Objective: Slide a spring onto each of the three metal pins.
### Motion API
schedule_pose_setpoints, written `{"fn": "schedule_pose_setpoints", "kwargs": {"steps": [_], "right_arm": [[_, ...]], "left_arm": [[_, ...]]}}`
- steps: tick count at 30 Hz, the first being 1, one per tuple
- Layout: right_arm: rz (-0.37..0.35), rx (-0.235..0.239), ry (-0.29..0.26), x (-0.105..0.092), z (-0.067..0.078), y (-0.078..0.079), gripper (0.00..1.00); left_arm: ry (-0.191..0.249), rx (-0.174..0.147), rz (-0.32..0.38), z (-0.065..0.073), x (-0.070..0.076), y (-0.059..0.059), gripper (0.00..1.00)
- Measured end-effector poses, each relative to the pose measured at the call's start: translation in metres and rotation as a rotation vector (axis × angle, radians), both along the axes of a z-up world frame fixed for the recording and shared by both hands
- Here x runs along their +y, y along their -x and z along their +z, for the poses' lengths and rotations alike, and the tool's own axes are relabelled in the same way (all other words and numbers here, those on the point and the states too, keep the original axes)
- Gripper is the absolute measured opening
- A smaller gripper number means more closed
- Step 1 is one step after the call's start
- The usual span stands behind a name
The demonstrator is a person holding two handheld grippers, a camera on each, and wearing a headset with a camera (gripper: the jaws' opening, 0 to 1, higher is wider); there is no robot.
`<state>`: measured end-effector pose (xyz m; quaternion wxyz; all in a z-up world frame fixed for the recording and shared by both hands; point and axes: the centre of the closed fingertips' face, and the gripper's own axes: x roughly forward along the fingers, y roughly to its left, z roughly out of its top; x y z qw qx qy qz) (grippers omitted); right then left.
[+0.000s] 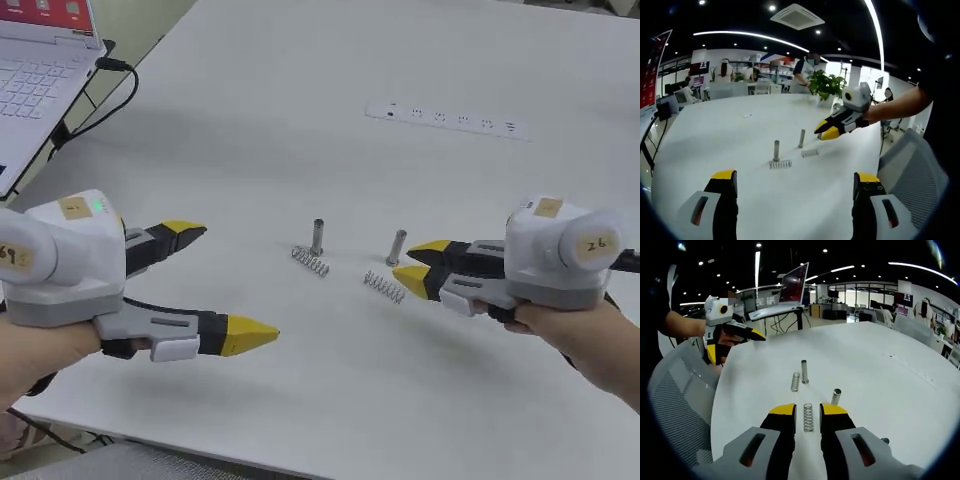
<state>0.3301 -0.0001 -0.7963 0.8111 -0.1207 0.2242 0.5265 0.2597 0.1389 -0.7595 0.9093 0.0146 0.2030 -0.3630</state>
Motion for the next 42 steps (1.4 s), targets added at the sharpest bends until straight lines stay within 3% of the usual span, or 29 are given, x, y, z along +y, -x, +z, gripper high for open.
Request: {"fn": "schedule_pose_setpoints", "kwargs": {"steps": [28,42], "right_arm": [[-0.026,0.073,0.072,0.003,-0.043,-0.001,0.15],[-0.007,0.075,0.087,0.005,-0.050,0.000,0.11]], "left_arm": [[-0.009,0.011,0.008,-0.004,0.005,0.004,0.93],[-0.010,0.013,0.007,-0.004,0.006,0.004,0.93]]}}
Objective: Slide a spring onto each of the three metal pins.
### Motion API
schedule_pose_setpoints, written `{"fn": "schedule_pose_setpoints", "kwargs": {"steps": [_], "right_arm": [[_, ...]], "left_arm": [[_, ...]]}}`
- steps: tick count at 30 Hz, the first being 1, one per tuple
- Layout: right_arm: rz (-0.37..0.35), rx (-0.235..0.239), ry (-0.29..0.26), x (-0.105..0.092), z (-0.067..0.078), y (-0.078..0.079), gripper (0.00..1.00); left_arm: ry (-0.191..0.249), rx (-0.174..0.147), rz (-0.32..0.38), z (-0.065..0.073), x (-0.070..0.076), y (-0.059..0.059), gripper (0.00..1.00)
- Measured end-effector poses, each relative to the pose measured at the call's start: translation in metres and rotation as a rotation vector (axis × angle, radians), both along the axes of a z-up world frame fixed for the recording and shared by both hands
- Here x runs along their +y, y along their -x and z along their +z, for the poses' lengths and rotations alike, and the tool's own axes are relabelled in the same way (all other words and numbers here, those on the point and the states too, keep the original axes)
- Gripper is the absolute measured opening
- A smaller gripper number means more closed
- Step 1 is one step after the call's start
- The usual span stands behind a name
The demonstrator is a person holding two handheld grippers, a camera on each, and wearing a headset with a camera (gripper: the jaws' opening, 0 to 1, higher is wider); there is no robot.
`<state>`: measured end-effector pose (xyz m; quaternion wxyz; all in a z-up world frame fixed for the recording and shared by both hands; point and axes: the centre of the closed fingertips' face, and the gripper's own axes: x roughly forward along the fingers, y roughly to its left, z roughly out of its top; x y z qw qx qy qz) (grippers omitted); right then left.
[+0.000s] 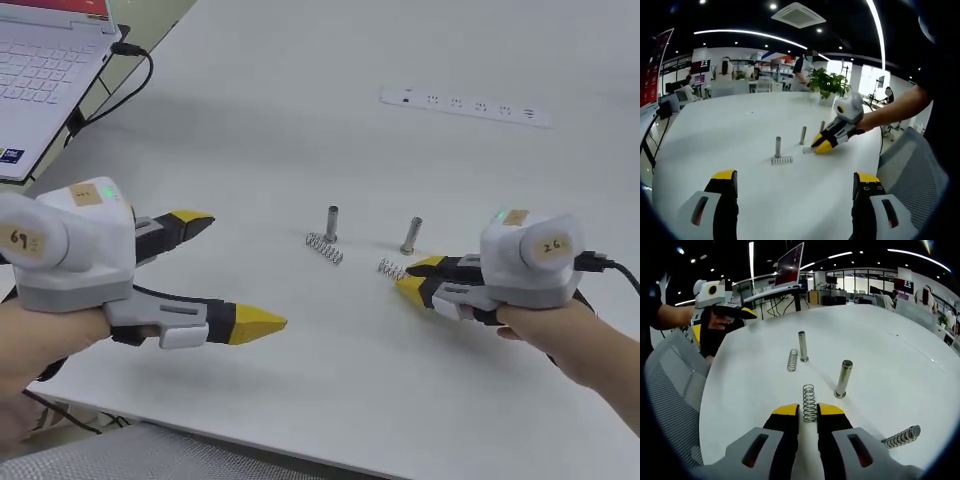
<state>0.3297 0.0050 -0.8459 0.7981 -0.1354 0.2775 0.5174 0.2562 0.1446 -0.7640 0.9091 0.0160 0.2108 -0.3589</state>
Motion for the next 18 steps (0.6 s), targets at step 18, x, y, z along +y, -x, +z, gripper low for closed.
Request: {"fn": "schedule_pose_setpoints", "kwargs": {"steps": [18], "right_arm": [[0.029,-0.048,0.034,-0.0001,-0.0057,0.0010,0.08]], "left_arm": [[0.000,0.005,-0.002,-0.0012,0.0004,0.0016,0.93]]}}
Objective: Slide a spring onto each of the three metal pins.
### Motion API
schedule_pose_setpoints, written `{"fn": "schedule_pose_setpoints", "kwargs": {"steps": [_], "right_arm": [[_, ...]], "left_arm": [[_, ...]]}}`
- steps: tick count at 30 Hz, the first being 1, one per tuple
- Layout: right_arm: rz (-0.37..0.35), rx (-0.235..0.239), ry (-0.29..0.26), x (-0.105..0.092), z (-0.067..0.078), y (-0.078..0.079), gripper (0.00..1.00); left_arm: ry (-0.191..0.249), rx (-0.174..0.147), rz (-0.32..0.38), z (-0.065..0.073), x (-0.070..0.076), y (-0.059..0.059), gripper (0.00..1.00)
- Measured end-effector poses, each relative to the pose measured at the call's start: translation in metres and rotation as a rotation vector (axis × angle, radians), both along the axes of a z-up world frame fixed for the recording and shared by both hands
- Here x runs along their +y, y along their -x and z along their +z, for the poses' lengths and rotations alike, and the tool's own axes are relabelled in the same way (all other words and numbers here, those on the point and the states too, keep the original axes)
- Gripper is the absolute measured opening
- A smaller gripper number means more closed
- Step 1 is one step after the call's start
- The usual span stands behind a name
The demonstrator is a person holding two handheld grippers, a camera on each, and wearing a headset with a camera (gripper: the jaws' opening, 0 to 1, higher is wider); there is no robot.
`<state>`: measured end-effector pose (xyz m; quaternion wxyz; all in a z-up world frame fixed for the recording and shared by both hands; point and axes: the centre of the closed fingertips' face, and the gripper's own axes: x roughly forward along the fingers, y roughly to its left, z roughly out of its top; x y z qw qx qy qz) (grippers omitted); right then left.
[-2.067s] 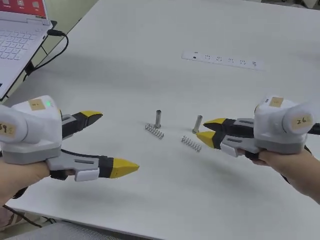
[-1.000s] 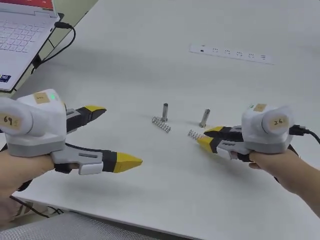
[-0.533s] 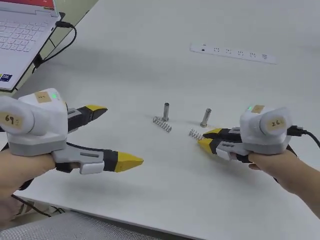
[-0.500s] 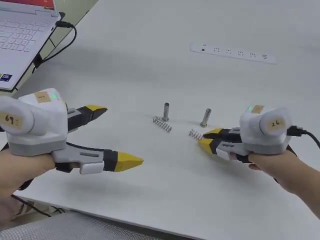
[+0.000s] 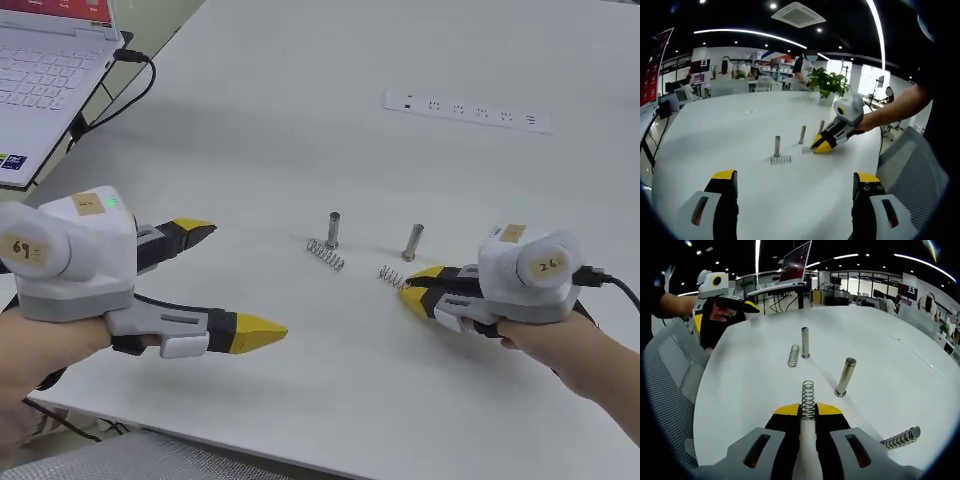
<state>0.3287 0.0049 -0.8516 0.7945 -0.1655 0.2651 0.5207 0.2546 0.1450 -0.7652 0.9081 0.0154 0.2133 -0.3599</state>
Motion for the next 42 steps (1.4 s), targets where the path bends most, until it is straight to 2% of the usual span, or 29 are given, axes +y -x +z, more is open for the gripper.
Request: {"fn": "schedule_pose_setpoints", "kwargs": {"steps": [5,11,15,18,24,30,42], "right_arm": [[0.008,0.006,0.006,0.001,0.003,0.001,0.08],[0.020,-0.026,-0.024,-0.001,0.029,-0.003,0.08],[0.019,-0.051,-0.041,-0.009,0.045,-0.007,0.08],[0.014,-0.053,-0.054,-0.014,0.053,-0.008,0.08],[0.049,-0.071,-0.051,-0.018,0.064,0.001,0.08],[0.077,-0.080,-0.049,-0.020,0.069,0.011,0.08],[0.086,-0.086,-0.042,-0.029,0.072,0.019,0.08]], "left_arm": [[0.001,-0.005,-0.005,0.003,-0.002,-0.002,0.93],[0.003,-0.015,-0.012,0.008,-0.005,-0.006,0.93],[0.006,-0.022,-0.029,0.012,-0.013,-0.008,0.93],[0.007,-0.026,-0.042,0.013,-0.019,-0.010,0.93],[0.015,-0.035,-0.066,0.017,-0.031,-0.013,0.92],[0.019,-0.039,-0.098,0.019,-0.041,-0.013,0.87],[0.021,-0.027,-0.148,0.015,-0.058,-0.013,0.83]]}}
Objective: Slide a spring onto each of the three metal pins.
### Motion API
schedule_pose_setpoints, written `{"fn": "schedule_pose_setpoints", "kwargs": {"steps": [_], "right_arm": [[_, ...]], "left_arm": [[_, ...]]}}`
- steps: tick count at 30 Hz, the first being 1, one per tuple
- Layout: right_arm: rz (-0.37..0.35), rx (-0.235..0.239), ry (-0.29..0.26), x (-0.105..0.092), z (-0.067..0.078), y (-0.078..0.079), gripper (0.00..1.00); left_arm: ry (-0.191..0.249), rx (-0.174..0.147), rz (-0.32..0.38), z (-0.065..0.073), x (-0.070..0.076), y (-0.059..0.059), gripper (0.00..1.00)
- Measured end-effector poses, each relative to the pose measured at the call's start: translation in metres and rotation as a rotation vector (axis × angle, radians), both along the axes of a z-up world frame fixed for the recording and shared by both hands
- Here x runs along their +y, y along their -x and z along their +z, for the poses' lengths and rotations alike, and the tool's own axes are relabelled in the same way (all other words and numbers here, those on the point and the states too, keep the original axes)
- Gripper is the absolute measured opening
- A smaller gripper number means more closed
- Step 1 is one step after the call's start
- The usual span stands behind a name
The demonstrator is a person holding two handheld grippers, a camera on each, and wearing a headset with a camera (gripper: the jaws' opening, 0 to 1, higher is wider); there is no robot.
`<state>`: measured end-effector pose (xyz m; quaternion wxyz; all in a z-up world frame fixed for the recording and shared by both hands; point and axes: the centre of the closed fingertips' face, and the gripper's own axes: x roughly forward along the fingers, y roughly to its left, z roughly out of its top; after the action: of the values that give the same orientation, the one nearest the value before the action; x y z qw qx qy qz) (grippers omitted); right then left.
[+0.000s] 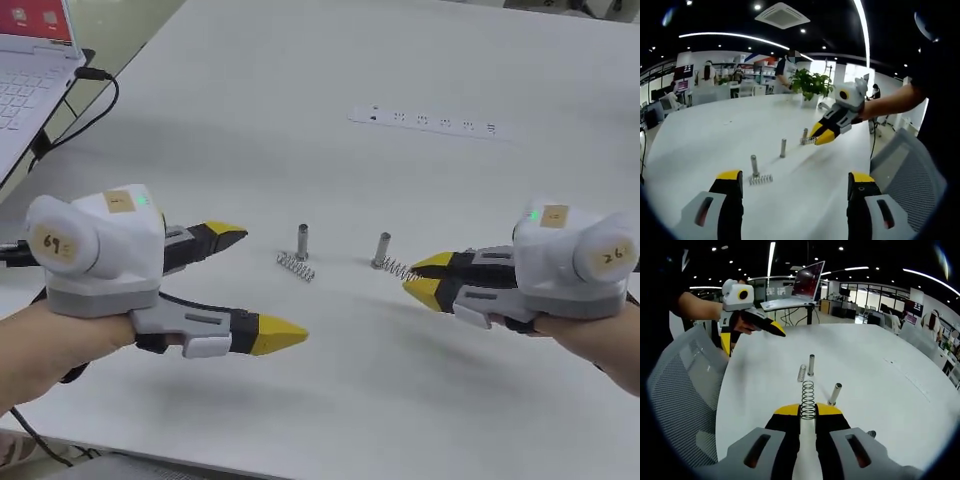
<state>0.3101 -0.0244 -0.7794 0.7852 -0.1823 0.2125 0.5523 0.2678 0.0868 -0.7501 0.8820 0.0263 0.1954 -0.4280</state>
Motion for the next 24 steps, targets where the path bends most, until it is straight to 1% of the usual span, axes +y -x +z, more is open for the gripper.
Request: {"fn": "schedule_pose_setpoints", "kwargs": {"steps": [7,10,12,14,18,20,22,24], "right_arm": [[0.007,-0.001,0.001,-0.003,0.003,0.004,0.08],[0.017,-0.001,0.001,-0.003,0.004,0.008,0.08],[0.031,-0.001,0.004,-0.002,0.004,0.010,0.08],[0.039,-0.005,0.009,-0.003,0.004,0.012,0.08],[0.058,-0.004,0.010,-0.002,0.006,0.016,0.08],[0.067,-0.001,0.008,-0.002,0.006,0.018,0.08],[0.075,0.003,0.009,-0.002,0.005,0.020,0.08],[0.084,0.005,0.008,-0.002,0.005,0.022,0.08]], "left_arm": [[-0.003,0.004,-0.023,-0.001,-0.007,-0.003,0.81],[0.001,0.008,-0.047,-0.001,-0.015,-0.002,0.77],[0.002,0.018,-0.072,-0.002,-0.021,-0.002,0.72],[0.005,0.019,-0.094,-0.002,-0.028,-0.002,0.69],[0.011,0.021,-0.118,-0.002,-0.040,-0.005,0.64],[0.009,0.030,-0.142,-0.003,-0.047,-0.005,0.62],[0.005,0.028,-0.168,-0.003,-0.055,-0.005,0.58],[0.013,0.025,-0.188,-0.001,-0.062,-0.005,0.54]]}}
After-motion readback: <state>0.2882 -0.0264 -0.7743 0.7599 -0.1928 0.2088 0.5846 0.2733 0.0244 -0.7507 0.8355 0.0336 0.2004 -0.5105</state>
